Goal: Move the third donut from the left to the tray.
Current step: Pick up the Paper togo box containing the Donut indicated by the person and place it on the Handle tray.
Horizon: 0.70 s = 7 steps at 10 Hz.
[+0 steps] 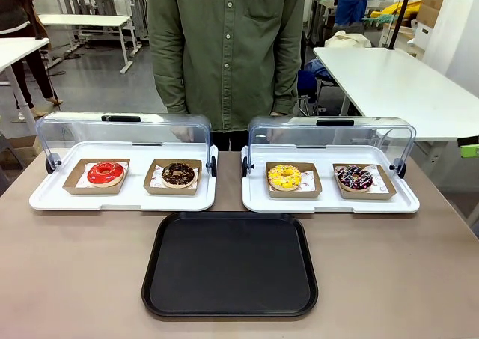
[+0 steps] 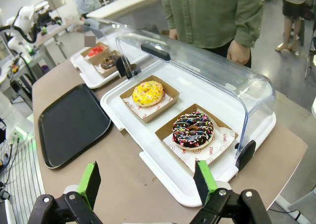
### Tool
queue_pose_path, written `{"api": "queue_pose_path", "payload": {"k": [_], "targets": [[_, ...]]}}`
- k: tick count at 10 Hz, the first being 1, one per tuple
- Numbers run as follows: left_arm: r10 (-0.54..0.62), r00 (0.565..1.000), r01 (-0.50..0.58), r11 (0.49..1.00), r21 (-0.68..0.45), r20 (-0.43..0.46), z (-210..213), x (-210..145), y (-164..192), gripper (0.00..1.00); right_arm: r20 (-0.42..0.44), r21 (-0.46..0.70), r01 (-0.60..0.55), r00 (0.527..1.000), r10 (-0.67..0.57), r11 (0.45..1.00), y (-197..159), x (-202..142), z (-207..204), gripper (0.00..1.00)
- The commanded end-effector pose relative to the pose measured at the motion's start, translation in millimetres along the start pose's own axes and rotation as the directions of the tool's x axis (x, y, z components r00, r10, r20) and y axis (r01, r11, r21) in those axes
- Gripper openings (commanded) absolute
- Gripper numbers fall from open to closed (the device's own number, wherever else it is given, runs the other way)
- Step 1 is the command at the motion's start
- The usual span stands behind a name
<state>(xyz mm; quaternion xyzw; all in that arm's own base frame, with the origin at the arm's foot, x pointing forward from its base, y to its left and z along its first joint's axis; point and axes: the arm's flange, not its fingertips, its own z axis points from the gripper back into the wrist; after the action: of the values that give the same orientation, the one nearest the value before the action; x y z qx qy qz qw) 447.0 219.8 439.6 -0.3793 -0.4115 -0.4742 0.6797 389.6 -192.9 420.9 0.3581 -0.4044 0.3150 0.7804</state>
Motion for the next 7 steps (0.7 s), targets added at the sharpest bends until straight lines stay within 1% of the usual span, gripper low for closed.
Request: {"api": "queue_pose_path", "payload": {"k": [1,7], "targets": [[-0.001,1.000,0.001,1.000,-0.002,-0.006,0.8,1.8,-0.4,1.00,0.020,0.002,-0.006,1.000,0.006,1.000,0.2,1.4,-0.5,1.00],[-0.001,1.000,0.001,1.000,-0.002,-0.006,0.8,1.8,-0.4,1.00,0.020,0.002,-0.006,1.000,0.006,1.000,0.2,1.4,-0.5,1.00]]}}
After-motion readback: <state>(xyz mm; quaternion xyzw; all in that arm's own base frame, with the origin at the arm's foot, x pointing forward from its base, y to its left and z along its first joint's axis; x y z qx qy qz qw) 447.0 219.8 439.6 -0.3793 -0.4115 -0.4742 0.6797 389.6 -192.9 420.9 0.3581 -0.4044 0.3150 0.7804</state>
